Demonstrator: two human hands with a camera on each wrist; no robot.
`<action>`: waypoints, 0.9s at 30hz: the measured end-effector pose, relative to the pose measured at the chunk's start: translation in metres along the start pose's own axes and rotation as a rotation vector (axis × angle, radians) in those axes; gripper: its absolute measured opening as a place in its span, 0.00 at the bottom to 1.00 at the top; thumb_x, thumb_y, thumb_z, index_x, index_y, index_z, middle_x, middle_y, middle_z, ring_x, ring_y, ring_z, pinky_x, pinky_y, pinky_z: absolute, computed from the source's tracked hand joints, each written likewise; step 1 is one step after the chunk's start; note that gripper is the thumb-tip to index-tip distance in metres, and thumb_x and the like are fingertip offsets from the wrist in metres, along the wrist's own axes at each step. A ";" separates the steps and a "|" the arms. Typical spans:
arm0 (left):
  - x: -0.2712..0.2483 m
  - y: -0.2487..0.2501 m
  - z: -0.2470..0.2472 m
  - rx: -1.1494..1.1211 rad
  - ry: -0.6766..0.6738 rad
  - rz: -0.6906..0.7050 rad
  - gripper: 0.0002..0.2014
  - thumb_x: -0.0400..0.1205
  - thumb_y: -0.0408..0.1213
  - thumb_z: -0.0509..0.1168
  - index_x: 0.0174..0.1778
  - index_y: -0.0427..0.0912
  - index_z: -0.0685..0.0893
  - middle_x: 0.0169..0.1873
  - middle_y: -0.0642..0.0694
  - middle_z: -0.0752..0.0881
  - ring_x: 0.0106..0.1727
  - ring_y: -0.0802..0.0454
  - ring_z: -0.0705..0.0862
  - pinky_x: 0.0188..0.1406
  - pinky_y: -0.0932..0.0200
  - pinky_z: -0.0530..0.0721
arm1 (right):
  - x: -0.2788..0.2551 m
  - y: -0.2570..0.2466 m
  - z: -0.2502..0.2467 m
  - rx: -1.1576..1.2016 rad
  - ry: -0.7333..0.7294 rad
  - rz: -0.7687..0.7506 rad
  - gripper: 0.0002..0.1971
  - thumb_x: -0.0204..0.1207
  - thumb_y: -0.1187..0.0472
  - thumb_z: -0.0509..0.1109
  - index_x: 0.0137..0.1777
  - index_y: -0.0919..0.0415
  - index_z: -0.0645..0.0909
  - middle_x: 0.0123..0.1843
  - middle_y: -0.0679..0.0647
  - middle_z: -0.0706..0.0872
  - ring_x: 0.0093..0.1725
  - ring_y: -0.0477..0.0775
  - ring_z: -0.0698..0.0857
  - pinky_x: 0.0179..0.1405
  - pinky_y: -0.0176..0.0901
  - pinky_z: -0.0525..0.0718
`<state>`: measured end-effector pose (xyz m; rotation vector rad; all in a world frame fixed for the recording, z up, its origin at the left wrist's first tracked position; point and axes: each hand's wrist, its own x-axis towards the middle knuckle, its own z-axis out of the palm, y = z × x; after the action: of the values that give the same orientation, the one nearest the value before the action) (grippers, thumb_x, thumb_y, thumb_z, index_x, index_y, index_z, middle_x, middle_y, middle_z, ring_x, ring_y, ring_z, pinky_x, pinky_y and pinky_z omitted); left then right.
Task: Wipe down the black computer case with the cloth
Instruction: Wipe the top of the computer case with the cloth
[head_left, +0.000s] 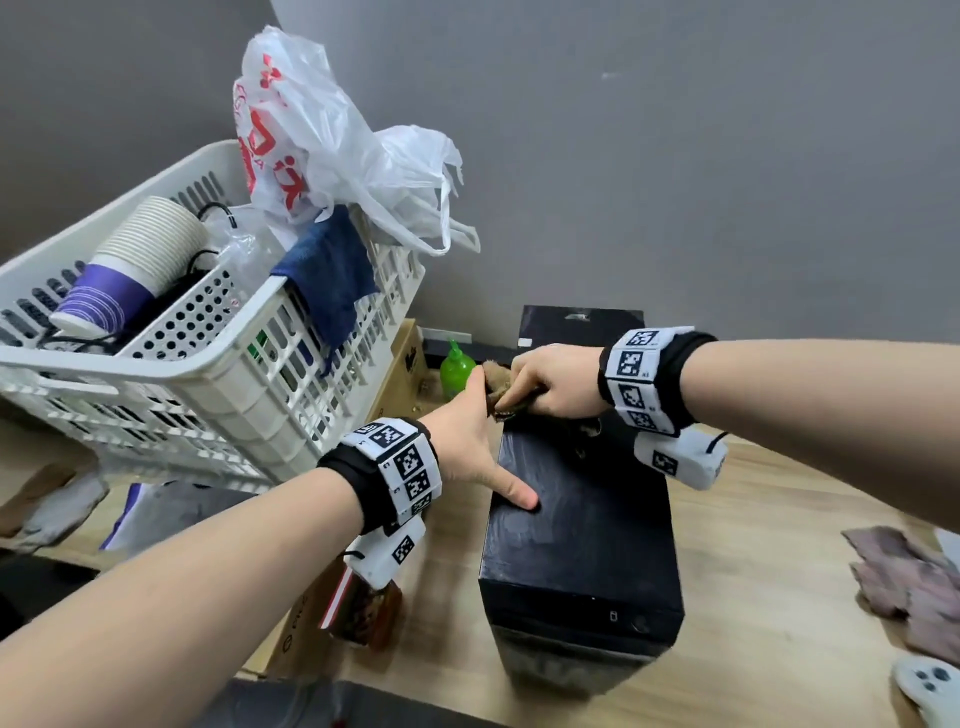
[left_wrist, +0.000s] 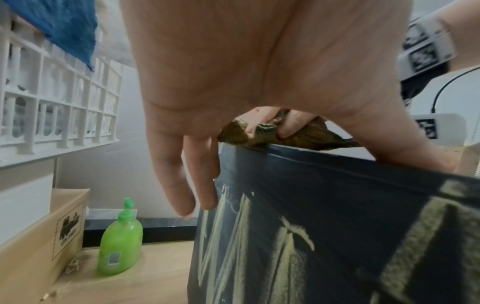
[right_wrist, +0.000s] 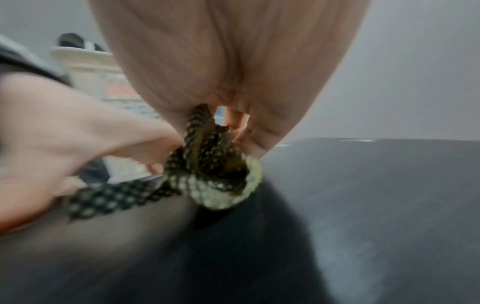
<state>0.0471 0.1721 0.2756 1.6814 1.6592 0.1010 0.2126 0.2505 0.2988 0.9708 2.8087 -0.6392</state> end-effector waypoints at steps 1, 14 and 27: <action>0.000 0.000 0.000 0.008 0.027 0.007 0.86 0.40 0.65 0.86 0.83 0.50 0.32 0.79 0.48 0.69 0.79 0.48 0.71 0.76 0.50 0.74 | -0.008 -0.015 0.004 -0.002 -0.026 -0.040 0.19 0.76 0.67 0.66 0.63 0.49 0.86 0.56 0.47 0.82 0.56 0.45 0.79 0.55 0.26 0.68; -0.015 0.017 -0.008 0.396 0.099 0.050 0.86 0.43 0.74 0.79 0.82 0.46 0.26 0.85 0.41 0.52 0.82 0.42 0.66 0.76 0.45 0.74 | -0.034 -0.033 0.022 -0.017 0.072 -0.018 0.16 0.80 0.64 0.64 0.63 0.54 0.86 0.55 0.51 0.81 0.56 0.52 0.80 0.50 0.29 0.68; -0.001 0.028 -0.013 0.321 -0.053 0.112 0.67 0.54 0.60 0.85 0.83 0.45 0.53 0.81 0.50 0.63 0.80 0.52 0.65 0.80 0.55 0.67 | 0.024 0.097 -0.022 -0.048 0.232 0.371 0.25 0.75 0.70 0.62 0.70 0.49 0.81 0.67 0.54 0.83 0.66 0.62 0.82 0.65 0.42 0.76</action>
<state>0.0624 0.1804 0.3008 1.9973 1.6053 -0.1635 0.2540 0.3420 0.2792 1.5937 2.6968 -0.4328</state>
